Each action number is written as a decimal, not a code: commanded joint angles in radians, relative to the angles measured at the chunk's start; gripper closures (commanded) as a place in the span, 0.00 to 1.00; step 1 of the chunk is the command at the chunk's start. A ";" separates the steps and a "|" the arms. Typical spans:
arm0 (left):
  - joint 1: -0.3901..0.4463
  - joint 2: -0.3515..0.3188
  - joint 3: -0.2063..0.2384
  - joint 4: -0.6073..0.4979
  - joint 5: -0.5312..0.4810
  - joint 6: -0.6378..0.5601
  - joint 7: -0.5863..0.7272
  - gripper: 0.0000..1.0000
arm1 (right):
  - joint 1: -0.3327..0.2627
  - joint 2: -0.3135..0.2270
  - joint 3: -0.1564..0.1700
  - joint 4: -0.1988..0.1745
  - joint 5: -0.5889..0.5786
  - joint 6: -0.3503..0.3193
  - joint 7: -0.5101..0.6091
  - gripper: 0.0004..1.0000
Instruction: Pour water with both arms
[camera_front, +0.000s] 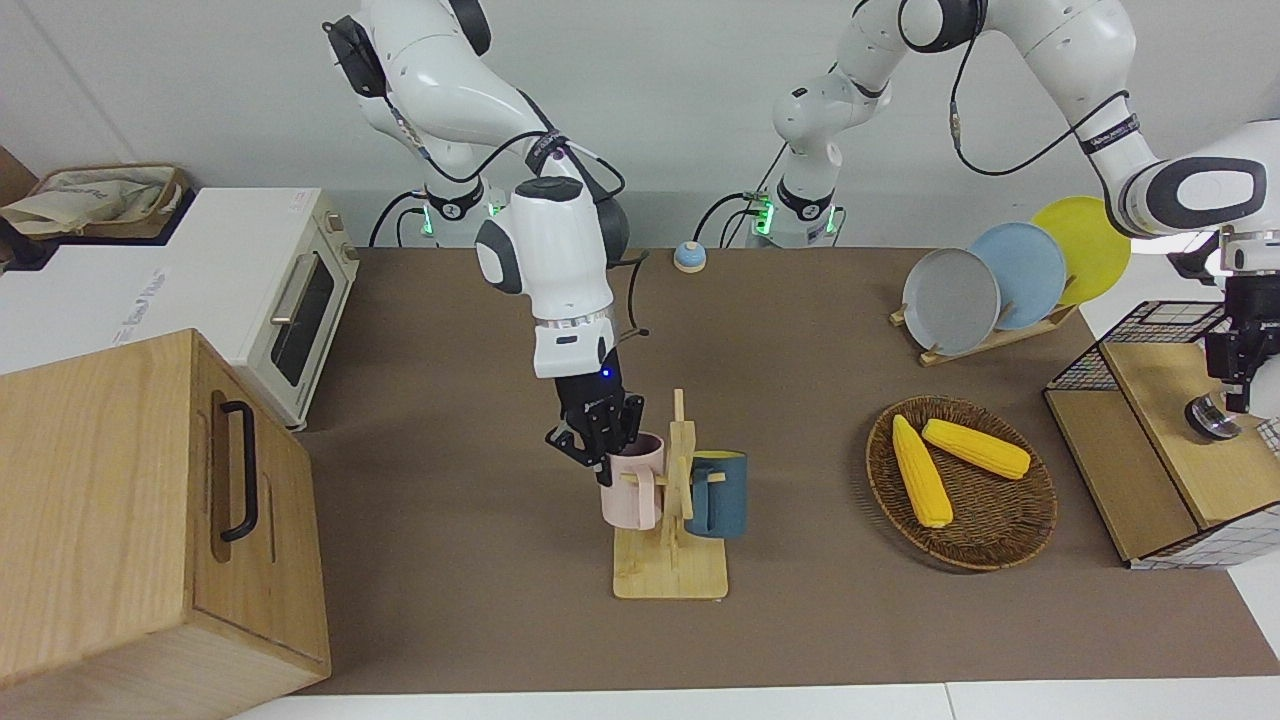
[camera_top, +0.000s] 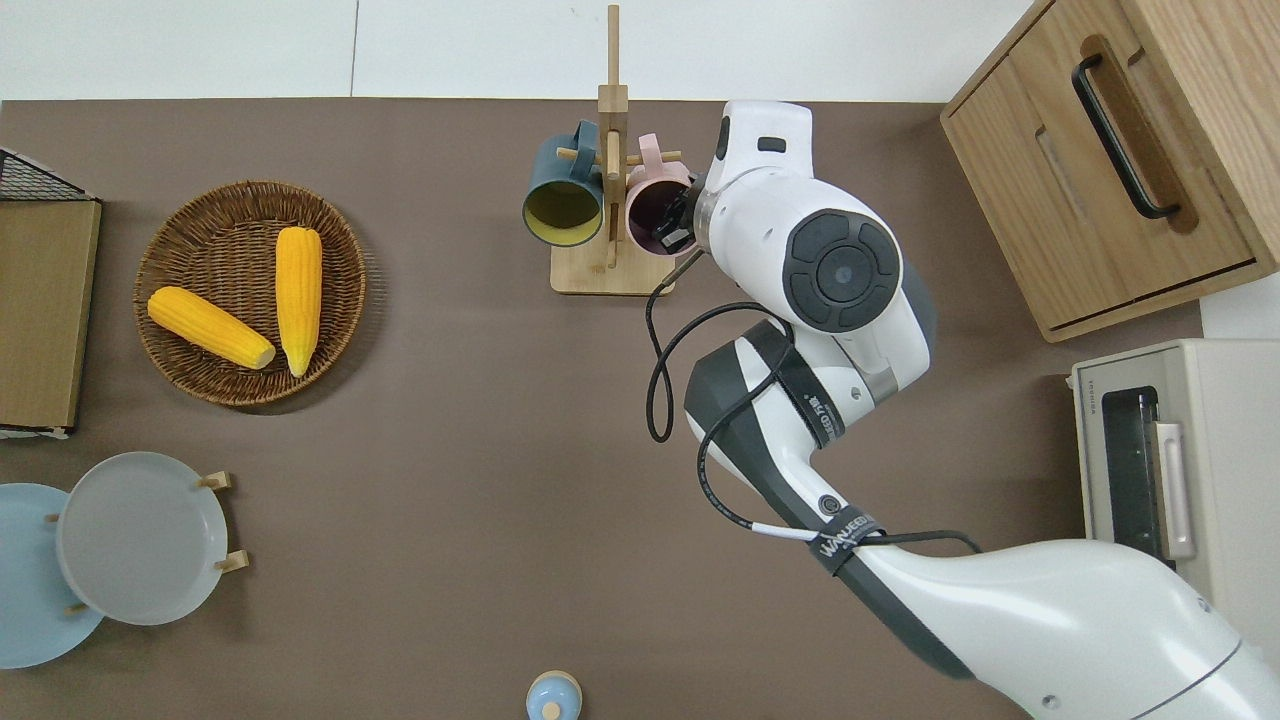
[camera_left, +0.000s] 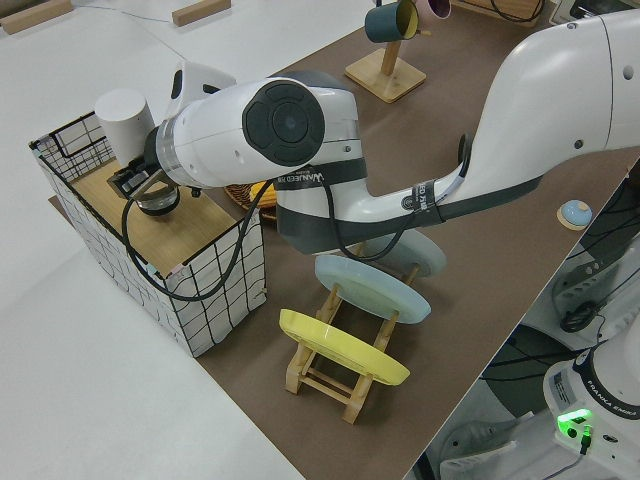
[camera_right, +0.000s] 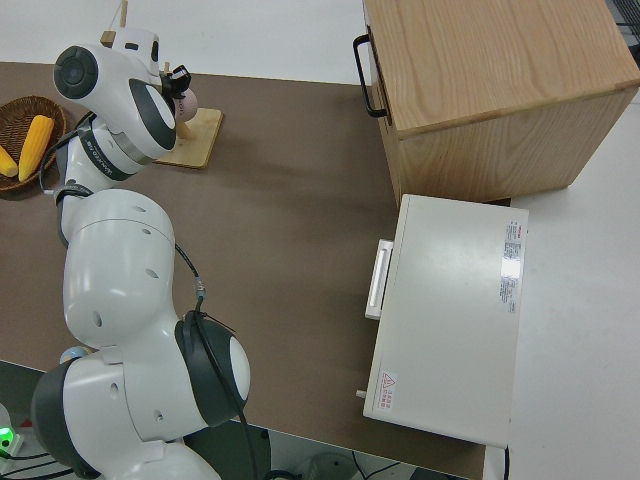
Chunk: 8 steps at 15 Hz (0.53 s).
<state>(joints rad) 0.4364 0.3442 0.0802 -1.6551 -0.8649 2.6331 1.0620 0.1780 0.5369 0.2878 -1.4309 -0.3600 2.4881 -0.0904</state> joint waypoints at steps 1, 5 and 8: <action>-0.011 -0.028 0.007 0.006 -0.008 0.011 -0.025 1.00 | 0.008 0.011 0.013 0.007 -0.017 -0.020 0.034 0.93; -0.013 -0.034 0.007 0.006 -0.005 0.011 -0.034 1.00 | 0.006 0.006 0.013 0.007 -0.017 -0.024 0.024 0.94; -0.013 -0.034 0.007 0.006 -0.005 0.011 -0.034 1.00 | 0.005 0.002 0.013 0.012 -0.017 -0.052 0.023 0.95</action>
<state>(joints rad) 0.4358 0.3317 0.0795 -1.6537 -0.8649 2.6332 1.0475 0.1789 0.5357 0.2893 -1.4266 -0.3601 2.4718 -0.0904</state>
